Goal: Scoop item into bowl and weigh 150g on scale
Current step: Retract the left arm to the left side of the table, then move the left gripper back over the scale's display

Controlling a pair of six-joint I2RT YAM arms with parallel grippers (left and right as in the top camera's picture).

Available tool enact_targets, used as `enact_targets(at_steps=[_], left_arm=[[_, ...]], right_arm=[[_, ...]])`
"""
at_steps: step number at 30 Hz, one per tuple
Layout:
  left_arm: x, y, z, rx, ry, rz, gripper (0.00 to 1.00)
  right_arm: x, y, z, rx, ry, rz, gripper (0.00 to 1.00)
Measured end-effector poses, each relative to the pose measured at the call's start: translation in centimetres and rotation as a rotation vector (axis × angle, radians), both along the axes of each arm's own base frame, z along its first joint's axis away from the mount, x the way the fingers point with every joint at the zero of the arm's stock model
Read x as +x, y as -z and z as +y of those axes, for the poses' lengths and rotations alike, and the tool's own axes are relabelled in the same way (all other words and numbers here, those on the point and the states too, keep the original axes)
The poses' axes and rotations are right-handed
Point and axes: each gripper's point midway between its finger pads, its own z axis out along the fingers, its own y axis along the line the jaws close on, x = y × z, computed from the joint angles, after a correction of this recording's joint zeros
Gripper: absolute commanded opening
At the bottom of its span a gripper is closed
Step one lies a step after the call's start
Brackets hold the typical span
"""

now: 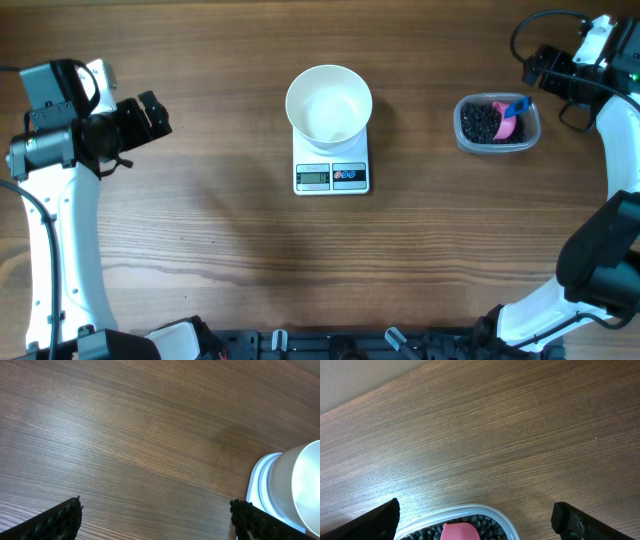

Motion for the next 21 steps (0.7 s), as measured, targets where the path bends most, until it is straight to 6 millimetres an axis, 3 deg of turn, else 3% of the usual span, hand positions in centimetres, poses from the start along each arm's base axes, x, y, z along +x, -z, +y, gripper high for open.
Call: enact_targets(at_steps=[19,21], left_arm=[[0.0,0.0,0.0,0.000,0.000,0.000,1.00],[1.2,-0.9,0.3,0.014,0.003,-0.062,1.00]], right_arm=[[0.0,0.0,0.0,0.000,0.000,0.000,1.00],[0.0,0.0,0.0,0.000,0.000,-0.001,1.00]])
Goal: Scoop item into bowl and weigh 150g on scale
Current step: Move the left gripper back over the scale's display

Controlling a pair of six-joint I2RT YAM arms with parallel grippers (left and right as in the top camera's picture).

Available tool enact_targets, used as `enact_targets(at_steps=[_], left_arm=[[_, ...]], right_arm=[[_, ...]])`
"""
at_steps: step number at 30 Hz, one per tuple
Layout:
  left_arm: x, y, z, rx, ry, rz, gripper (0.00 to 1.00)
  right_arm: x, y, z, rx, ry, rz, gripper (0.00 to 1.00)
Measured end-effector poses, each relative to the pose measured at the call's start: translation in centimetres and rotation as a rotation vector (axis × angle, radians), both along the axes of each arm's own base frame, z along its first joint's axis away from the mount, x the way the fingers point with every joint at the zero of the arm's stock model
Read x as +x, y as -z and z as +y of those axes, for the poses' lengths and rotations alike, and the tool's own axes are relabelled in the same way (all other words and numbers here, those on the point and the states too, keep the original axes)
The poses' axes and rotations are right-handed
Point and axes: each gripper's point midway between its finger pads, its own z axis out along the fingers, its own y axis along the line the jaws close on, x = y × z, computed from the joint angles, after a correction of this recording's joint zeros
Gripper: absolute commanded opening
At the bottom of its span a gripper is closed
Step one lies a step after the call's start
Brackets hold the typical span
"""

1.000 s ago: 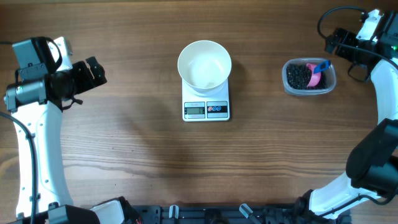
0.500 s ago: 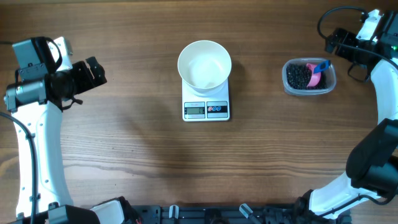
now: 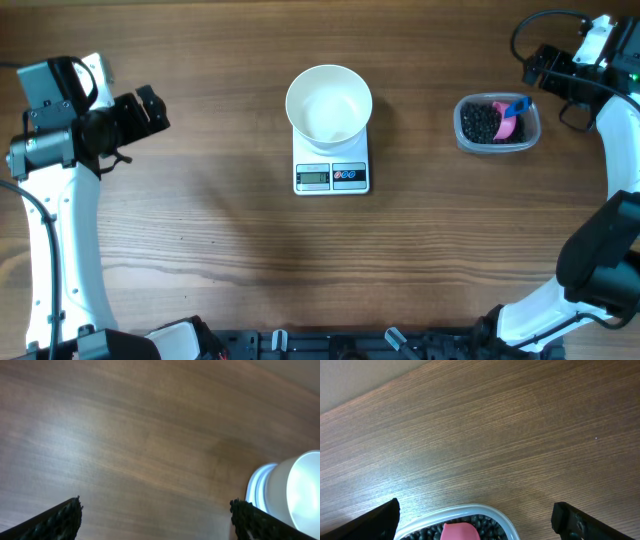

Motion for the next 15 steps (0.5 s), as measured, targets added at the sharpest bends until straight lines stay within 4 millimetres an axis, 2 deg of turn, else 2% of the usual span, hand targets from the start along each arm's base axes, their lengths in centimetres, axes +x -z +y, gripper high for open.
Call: enact_targets(at_steps=[2,4,6,9,10,12,15], left_arm=[[0.3,-0.2,0.0,0.002,0.002,-0.015,1.00],[1.0,-0.9,-1.2,-0.052,0.059,-0.061,1.00],[0.9,-1.3,-4.7,-0.160,0.233,-0.086,1.00],[-2.5,1.0,-11.3,-0.213,0.584,0.031,1.00],[-4.1,1.5,-13.1,-0.200,0.709,0.065,1.00],[-6.4,1.8,-18.0,-0.120,1.022,0.055,1.00],[-8.8,2.5,-23.0,0.006,1.298,0.054,1.00]], right_arm=[[0.0,0.0,0.0,0.000,0.000,0.000,1.00],[0.0,0.0,0.0,0.000,0.000,0.000,1.00],[0.0,0.0,0.0,0.000,0.000,0.000,1.00],[0.0,0.0,0.0,0.000,0.000,0.000,1.00],[0.0,0.0,0.0,0.000,0.000,0.000,1.00],[0.0,0.0,0.0,0.000,0.000,0.001,1.00],[0.0,0.0,0.0,0.000,0.000,0.001,1.00]])
